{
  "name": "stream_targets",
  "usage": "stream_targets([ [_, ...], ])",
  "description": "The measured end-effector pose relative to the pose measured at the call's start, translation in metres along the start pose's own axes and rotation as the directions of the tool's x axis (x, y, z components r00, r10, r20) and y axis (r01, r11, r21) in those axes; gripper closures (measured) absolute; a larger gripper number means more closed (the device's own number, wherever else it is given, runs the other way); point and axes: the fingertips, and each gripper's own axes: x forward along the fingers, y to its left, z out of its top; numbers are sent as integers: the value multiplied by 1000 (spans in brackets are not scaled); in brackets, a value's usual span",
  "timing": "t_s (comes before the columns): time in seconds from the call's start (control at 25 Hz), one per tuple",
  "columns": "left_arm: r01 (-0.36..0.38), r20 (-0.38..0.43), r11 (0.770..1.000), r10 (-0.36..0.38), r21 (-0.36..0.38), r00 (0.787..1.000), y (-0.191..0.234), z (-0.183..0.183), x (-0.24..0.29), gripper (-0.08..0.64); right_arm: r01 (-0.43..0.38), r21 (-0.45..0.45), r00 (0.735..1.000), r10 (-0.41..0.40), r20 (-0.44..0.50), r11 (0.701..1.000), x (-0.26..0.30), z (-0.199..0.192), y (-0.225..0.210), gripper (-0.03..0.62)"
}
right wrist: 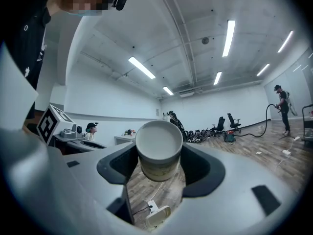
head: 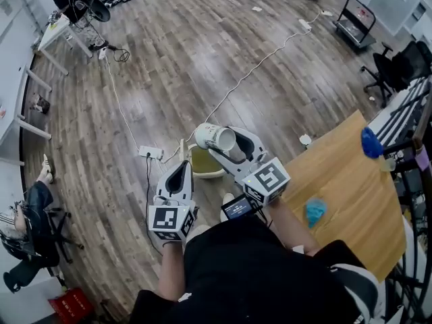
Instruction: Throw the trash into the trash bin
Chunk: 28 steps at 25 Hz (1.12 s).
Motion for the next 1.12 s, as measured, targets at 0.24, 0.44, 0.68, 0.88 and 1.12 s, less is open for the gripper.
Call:
stream_targets([
  [0.24, -25, -49, 999, 23, -26, 999, 49, -12, 14, 561, 1, 40, 999, 0, -40, 999, 48, -24, -7, 326],
  [0.44, 26, -85, 999, -30, -41, 996, 66, -16, 31, 561, 47, 72, 996, -41, -80, 996, 67, -36, -16, 326],
  [0.68, 59, -176, 997, -68, -54, 982, 78, -55, 54, 561, 97, 97, 986, -82, -148, 991, 81, -84, -40, 326],
  [0.88, 55, -350, 980, -121, -190, 929, 108, -148, 72, 561, 143, 160, 940, -83, -331, 977, 109, -193, -61, 325],
  [1.12, 26, -424, 965, -138, -259, 895, 136, -285, 104, 561, 200, 171, 863, -90, -498, 965, 128, -378, -93, 326],
])
